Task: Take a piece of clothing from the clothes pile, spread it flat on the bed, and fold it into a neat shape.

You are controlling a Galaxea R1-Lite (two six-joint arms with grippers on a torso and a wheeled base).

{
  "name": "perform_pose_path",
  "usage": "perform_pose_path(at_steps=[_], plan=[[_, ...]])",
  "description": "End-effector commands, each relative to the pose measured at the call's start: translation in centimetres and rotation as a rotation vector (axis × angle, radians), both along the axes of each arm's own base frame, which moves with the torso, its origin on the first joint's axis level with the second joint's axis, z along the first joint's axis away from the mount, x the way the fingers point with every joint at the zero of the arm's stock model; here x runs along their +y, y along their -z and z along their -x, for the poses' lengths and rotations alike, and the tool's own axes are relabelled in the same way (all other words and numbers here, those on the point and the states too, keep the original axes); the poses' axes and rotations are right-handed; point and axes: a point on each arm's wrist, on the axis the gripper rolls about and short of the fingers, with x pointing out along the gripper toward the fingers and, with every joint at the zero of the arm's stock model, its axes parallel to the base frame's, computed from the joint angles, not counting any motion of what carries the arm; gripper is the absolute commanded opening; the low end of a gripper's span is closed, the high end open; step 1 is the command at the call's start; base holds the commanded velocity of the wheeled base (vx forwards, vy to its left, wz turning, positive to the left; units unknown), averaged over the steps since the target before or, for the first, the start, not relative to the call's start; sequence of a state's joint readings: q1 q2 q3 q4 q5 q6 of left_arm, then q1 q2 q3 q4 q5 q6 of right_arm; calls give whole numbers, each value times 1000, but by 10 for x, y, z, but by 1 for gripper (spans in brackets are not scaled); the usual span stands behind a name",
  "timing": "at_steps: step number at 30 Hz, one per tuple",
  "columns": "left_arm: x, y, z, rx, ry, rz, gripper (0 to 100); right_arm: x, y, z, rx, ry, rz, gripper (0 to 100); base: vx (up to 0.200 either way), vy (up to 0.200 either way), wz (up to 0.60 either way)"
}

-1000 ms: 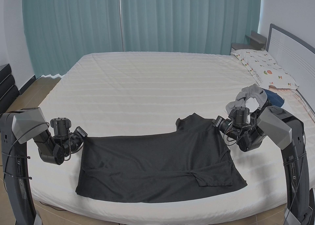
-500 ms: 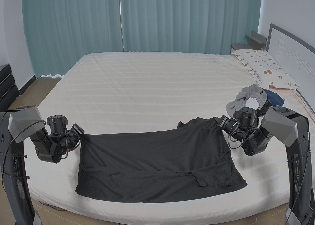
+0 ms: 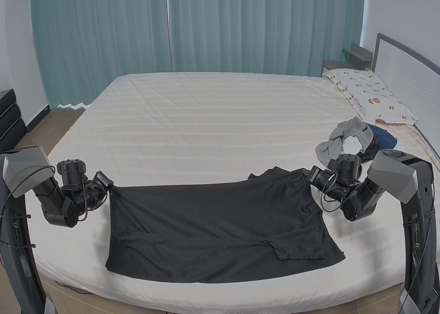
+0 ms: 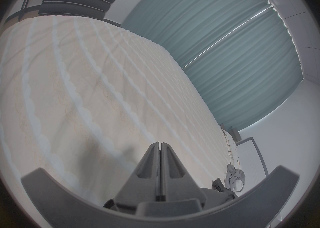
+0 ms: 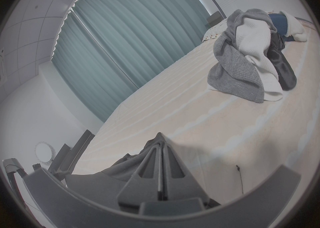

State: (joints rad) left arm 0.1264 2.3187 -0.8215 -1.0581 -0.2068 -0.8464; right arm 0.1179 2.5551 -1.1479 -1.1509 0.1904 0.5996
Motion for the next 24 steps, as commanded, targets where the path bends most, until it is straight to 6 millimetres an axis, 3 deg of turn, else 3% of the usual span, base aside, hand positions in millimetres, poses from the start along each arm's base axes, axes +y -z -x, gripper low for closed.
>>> perform_pose_path(at_steps=[1,12,24], plan=[[4,-1,5,6,-1,-2,0,-3,-3,11,9,-21,-4,0,0,0,0],[4,3,26,10,115,-83,0,-15,0,49,18,-79,9,0,0,0,0],[12,3,56,23,291,-145,0,-17,25,109,87,-169,136,0,0,0,0]])
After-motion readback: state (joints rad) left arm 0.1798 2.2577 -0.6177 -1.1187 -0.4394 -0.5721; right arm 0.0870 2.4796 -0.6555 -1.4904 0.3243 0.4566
